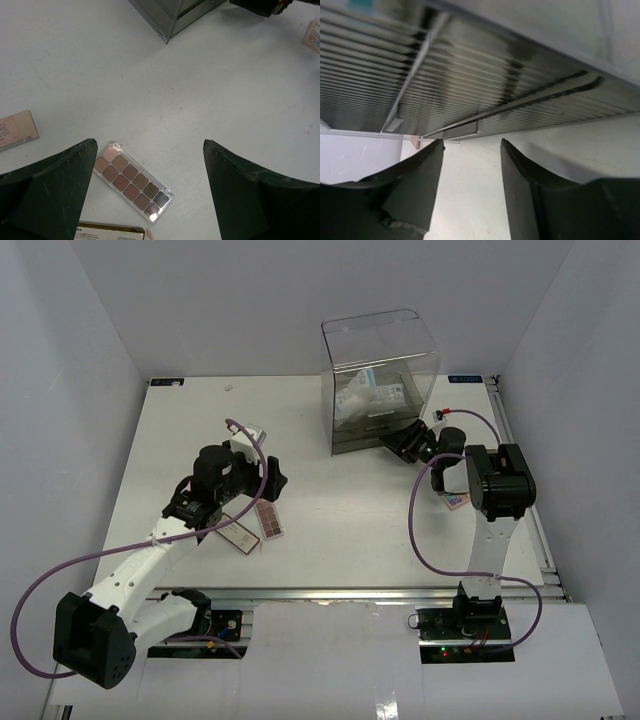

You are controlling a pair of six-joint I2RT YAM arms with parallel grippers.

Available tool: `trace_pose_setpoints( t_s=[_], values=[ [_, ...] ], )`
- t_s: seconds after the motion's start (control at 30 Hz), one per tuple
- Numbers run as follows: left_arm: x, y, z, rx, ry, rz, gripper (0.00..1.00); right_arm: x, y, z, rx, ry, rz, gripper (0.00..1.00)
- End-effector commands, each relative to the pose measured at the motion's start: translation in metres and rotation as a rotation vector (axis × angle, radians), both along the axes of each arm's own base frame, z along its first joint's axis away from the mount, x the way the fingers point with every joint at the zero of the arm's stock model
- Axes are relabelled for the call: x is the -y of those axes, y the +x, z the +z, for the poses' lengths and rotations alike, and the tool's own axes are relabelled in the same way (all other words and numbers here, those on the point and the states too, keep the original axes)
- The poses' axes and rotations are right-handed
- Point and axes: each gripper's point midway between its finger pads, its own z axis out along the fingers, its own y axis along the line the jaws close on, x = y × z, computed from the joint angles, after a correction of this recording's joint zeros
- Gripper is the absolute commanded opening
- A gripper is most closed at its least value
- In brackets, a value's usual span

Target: Organize the makeup

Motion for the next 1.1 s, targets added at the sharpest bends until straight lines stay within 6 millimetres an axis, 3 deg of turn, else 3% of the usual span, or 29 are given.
trace_pose_setpoints(
  t_s=[0.0, 0.2, 0.37, 0.47, 0.63, 0.77, 0.97, 1.07],
  values=[
    [-0.004, 0.002, 0.002, 0.022, 0.008, 0.010, 0.98, 0.003, 0.021, 0.011, 0.057, 0.032, -0.036, 0.52],
    [-0.005, 0.004, 0.000, 0.018, 0.011, 0.012, 0.98, 0.002, 0.029, 0.009, 0.057, 0.064, -0.044, 0.43],
    [-0.006, 0.005, 0.000, 0.016, 0.011, 0.015, 0.98, 0.000, 0.033, 0.009, 0.053, 0.114, -0.038, 0.29],
    [-0.005, 0.005, -0.002, 0.009, 0.011, 0.011, 0.98, -0.003, 0.034, 0.010, 0.050, 0.131, -0.022, 0.15],
    [-0.003, 0.005, -0.005, -0.001, 0.011, 0.004, 0.98, 0.000, 0.033, 0.011, 0.050, 0.139, -0.022, 0.08],
    [-0.002, 0.004, -0.004, -0.003, 0.004, -0.004, 0.98, 0.007, 0.020, 0.016, 0.052, 0.136, -0.014, 0.08],
    [-0.001, 0.003, 0.001, 0.008, -0.011, -0.008, 0.98, 0.018, -0.021, 0.005, 0.011, 0.102, 0.022, 0.08],
    [-0.001, 0.002, 0.003, 0.011, -0.015, -0.008, 0.98, 0.037, -0.036, 0.009, 0.015, 0.084, 0.012, 0.08]
  ],
)
